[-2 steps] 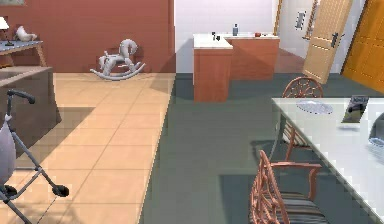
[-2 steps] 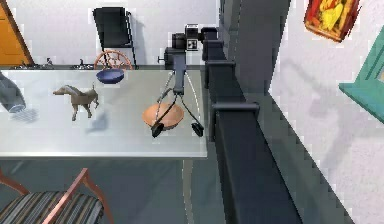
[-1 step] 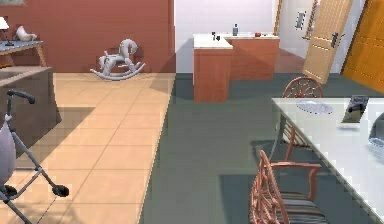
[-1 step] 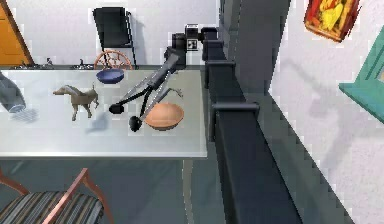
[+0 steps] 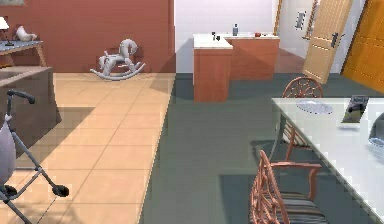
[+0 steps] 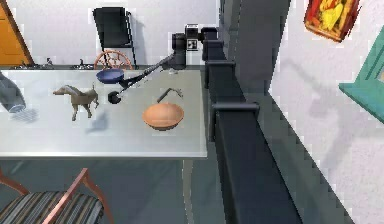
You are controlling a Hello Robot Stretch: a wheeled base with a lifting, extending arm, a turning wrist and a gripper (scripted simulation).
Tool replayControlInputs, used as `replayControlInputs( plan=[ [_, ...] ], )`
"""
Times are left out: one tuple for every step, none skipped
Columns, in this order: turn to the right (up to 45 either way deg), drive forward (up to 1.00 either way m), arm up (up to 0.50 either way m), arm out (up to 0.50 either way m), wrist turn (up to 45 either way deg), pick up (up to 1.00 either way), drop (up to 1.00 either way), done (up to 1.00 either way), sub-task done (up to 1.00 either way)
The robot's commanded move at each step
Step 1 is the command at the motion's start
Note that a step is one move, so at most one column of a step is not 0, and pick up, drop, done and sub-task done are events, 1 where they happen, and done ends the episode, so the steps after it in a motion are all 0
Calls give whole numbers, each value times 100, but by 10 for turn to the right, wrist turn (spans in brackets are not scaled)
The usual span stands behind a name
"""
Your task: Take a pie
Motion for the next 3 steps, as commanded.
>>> replayControlInputs(
  plan=[
    [0, 0, 0, 0, 450, 0, 0, 0, 0],
    [0, 0, 0, 0, 120, 0, 0, 0, 0],
    [0, 0, -26, 0, 0, 0, 0, 0, 0]
  ],
)
